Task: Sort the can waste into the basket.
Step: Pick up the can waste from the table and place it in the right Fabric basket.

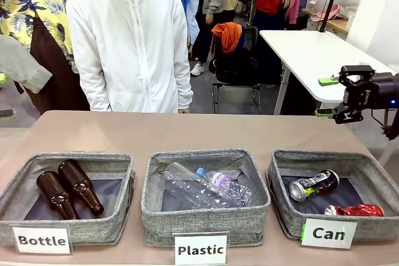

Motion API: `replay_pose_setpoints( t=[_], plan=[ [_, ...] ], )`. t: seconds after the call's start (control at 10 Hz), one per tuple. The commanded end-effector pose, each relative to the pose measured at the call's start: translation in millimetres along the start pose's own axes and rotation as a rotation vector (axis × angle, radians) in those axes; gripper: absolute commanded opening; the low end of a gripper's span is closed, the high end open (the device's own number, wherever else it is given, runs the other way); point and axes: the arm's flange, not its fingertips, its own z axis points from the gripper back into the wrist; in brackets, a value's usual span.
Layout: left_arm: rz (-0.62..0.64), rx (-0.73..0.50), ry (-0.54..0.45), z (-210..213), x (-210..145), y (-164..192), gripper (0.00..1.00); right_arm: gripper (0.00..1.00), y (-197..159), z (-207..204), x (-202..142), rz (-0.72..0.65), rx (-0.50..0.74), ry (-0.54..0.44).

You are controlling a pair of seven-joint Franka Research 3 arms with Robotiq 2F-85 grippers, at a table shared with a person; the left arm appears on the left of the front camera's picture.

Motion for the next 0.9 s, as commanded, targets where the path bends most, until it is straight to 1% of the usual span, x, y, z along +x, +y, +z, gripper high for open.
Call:
replay_pose_setpoints(
  t=[0.0,0.8],
  plan=[
    [0.005,-0.002,0.011,1.4,-0.8,-2.7,1.00,1.00,2.8,6.0,6.0,0.008,-0.007,0.024],
    [0.005,-0.002,0.011,1.4,-0.8,-2.7,1.00,1.00,2.8,6.0,6.0,0.008,-0.007,0.024]
  ],
)
